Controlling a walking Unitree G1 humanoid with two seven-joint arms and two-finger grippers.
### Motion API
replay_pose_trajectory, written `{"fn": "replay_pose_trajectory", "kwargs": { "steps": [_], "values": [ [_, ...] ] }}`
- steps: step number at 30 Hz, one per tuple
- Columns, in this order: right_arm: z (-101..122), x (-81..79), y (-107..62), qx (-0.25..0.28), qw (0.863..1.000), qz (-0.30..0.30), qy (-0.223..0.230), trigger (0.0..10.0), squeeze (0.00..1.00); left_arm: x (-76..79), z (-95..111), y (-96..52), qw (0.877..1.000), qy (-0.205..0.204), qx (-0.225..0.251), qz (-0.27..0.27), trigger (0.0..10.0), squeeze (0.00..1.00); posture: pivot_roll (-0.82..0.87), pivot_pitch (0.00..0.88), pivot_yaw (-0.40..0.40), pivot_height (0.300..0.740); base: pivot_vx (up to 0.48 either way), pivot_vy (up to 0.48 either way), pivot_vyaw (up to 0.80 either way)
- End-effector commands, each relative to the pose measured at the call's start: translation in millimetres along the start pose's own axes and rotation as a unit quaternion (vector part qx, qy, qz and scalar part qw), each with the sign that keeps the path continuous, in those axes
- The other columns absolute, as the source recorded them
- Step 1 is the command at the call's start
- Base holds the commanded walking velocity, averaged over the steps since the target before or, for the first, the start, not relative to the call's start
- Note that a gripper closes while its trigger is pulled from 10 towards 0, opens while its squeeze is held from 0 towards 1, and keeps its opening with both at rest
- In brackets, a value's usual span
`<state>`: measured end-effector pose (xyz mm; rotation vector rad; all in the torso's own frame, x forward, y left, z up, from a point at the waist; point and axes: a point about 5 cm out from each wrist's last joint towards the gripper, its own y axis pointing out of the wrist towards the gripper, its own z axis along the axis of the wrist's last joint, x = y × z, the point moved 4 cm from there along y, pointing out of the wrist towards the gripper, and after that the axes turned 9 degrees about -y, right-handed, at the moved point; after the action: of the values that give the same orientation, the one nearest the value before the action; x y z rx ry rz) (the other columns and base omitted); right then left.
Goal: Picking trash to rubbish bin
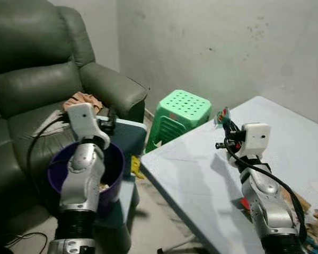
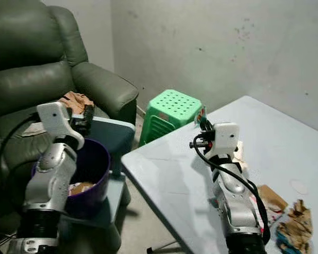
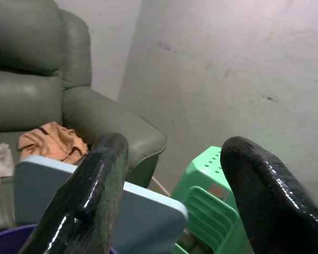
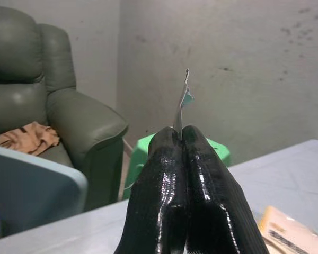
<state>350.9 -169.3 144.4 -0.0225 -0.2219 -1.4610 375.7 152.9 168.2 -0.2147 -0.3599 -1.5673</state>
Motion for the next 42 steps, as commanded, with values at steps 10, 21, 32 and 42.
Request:
{"fn": "replay_pose_trajectory", "kwargs": {
  "steps": [10, 21, 32, 42],
  "values": [
    [4.2, 0.6, -0.2, 0.002, 1.000, 0.004, -0.005, 10.0, 0.00, 1.1, 0.2, 1.6, 1.000, -0.004, -0.002, 0.004, 10.0, 0.00, 0.07, 0.000, -0.093, 0.740, 0.000, 0.416, 0.00],
    [3.9, -1.0, -0.7, 0.000, 1.000, 0.008, -0.006, 10.0, 0.00, 0.4, -0.2, 1.4, 1.000, -0.006, -0.002, 0.006, 10.0, 0.00, 0.07, 0.000, -0.097, 0.740, 0.000, 0.463, 0.00],
    [3.6, -3.8, -2.0, -0.002, 1.000, 0.014, -0.004, 10.0, 0.00, -0.7, -0.6, 0.9, 1.000, -0.008, -0.003, 0.009, 10.0, 0.00, 0.07, 0.000, -0.100, 0.740, 0.000, 0.471, 0.00],
    [3.1, -7.1, -2.4, -0.004, 1.000, 0.023, -0.006, 10.0, 0.00, -1.1, -1.6, 0.2, 1.000, -0.011, -0.004, 0.012, 10.0, 0.00, 0.07, 0.000, -0.107, 0.740, 0.000, 0.472, 0.00]
  ]
}}
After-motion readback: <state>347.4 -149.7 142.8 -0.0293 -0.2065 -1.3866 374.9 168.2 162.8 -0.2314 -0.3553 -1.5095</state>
